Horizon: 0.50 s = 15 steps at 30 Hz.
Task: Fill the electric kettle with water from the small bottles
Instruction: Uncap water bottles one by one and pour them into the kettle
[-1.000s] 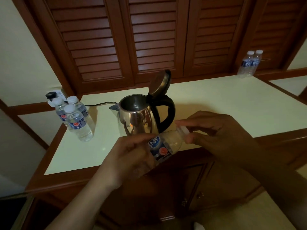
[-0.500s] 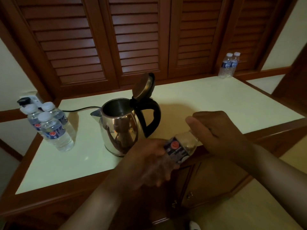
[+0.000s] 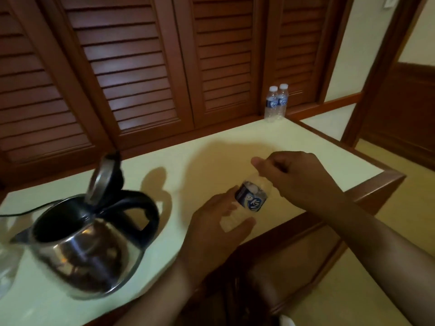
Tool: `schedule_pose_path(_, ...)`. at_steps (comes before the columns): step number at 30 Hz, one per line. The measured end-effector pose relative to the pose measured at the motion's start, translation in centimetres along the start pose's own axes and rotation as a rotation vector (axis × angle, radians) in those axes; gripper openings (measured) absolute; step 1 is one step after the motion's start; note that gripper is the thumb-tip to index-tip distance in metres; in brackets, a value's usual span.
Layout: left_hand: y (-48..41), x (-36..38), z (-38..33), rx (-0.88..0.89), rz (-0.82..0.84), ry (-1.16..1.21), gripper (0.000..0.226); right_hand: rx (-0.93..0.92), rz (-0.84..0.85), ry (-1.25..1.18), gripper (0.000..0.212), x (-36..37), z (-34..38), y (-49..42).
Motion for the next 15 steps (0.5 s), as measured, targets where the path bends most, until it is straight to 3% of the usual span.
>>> schedule_pose_path(4, -5.9, 5.3, -0.3, -0.063, 0.133, 0.107, 0.052, 0.022, -0.046, -0.084, 0.045, -2.5, -4.5, -4.4)
schedule_pose_path(11, -19.2, 12.6, -0.6, -0.166, 0.035, 0.105, 0.040, 0.099, -0.067, -0.356, 0.021, -5.3, -14.8, -12.5)
schedule_pose_path(15, -27.3, 17.4, 0.2, -0.206, -0.049, 0.127, 0.044, 0.200, -0.014, -0.286, 0.037, -5.1, -22.7, -16.3)
Point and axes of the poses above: each hand's wrist, its own y-axis away from the middle knuckle, its own x-axis out of the palm, z = x × y, the point moved 9 cm from there along -y, towards the middle knuckle, and after that the axes turned 4 degrees about -z, right-handed, at the moved point
